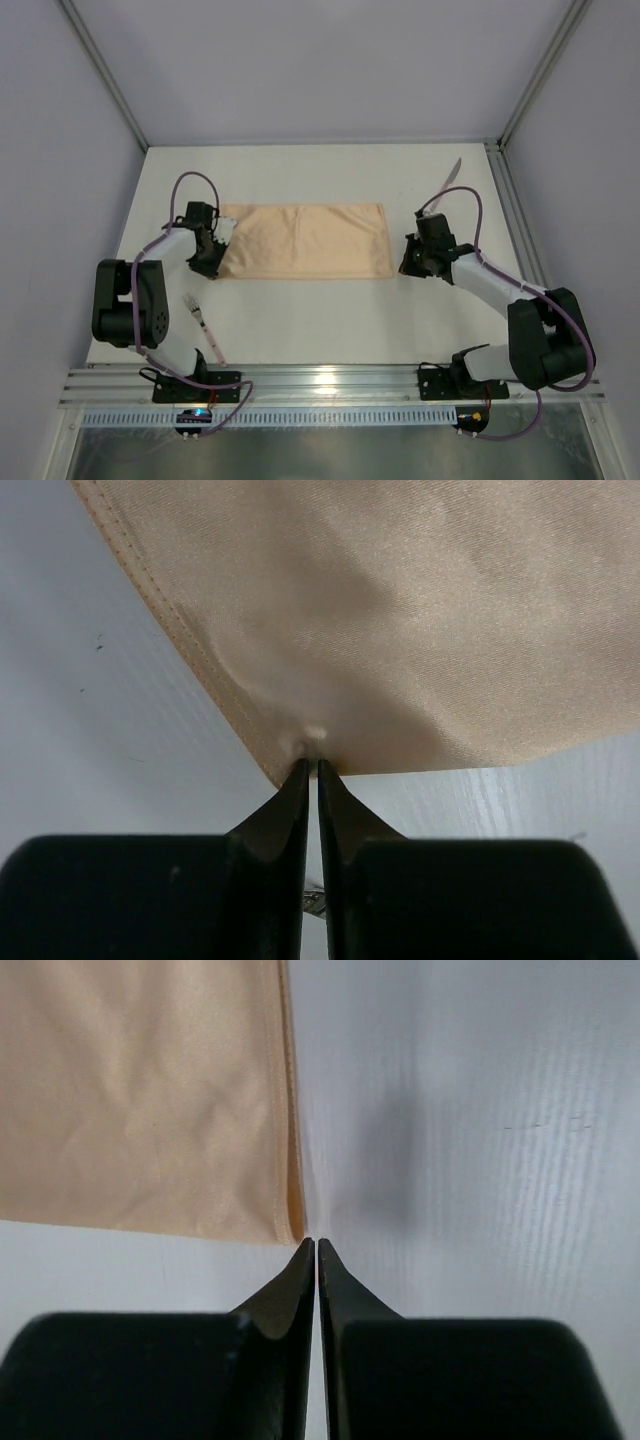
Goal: Fold the napkin into a case and place the utensils inside
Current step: Pick up the rectangle-folded napkin from the center of the board.
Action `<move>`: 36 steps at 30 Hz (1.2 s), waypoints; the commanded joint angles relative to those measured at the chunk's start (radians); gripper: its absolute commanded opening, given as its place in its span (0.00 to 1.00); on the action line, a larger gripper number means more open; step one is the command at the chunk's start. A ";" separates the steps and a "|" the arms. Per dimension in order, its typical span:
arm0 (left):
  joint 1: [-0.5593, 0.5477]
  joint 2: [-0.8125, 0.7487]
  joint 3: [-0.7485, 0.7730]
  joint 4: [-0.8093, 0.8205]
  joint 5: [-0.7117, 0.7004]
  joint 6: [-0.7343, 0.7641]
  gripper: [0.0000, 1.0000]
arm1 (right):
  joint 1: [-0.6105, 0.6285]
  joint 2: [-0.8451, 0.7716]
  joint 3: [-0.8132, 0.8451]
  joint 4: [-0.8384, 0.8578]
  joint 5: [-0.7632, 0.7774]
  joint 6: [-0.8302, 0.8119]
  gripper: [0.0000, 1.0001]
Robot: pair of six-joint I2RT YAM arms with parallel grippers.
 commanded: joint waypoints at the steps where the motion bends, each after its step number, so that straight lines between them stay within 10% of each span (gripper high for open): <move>1: 0.003 -0.052 -0.016 0.002 0.099 0.013 0.08 | -0.022 -0.119 -0.005 -0.049 0.066 0.024 0.10; 6: 0.003 -0.075 -0.018 0.009 0.120 0.005 0.10 | -0.022 -0.149 -0.074 0.018 0.008 0.137 0.47; 10: 0.003 -0.076 -0.022 0.016 0.114 0.007 0.10 | -0.024 -0.074 -0.126 0.115 -0.063 0.225 0.54; 36: 0.003 -0.124 -0.048 0.022 0.093 0.013 0.10 | -0.027 0.039 -0.158 0.290 -0.016 0.355 0.20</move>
